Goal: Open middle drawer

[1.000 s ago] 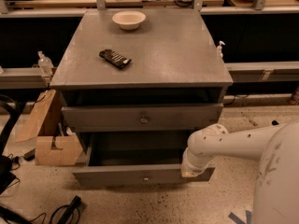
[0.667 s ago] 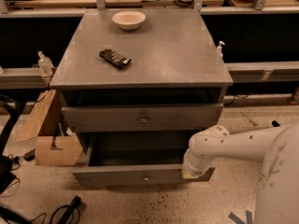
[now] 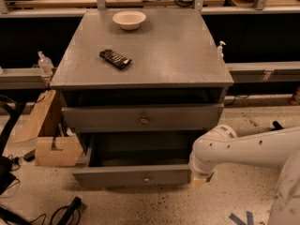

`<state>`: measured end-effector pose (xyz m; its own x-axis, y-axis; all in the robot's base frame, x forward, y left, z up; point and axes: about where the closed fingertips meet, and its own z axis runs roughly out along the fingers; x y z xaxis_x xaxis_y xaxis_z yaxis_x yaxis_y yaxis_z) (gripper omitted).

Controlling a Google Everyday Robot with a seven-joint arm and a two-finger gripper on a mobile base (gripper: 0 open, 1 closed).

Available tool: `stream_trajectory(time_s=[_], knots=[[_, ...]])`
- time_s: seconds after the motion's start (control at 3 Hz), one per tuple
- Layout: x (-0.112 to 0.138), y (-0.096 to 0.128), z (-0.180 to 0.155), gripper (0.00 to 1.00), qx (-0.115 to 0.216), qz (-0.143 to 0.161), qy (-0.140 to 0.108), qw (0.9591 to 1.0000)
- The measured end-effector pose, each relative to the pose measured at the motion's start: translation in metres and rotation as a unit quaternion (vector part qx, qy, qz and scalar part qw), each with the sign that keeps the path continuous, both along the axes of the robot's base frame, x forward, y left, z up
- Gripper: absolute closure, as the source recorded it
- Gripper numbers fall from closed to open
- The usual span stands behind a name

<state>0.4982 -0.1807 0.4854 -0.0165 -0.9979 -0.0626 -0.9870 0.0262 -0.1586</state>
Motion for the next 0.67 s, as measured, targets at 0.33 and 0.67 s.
stream_trajectory(time_s=[0.33,0.67], knots=[[-0.001,0.0,0.0,0.0,0.0,0.0,0.001,1.0],[0.003,0.006,-0.011,0.0,0.01,0.008,0.005,0.9999]])
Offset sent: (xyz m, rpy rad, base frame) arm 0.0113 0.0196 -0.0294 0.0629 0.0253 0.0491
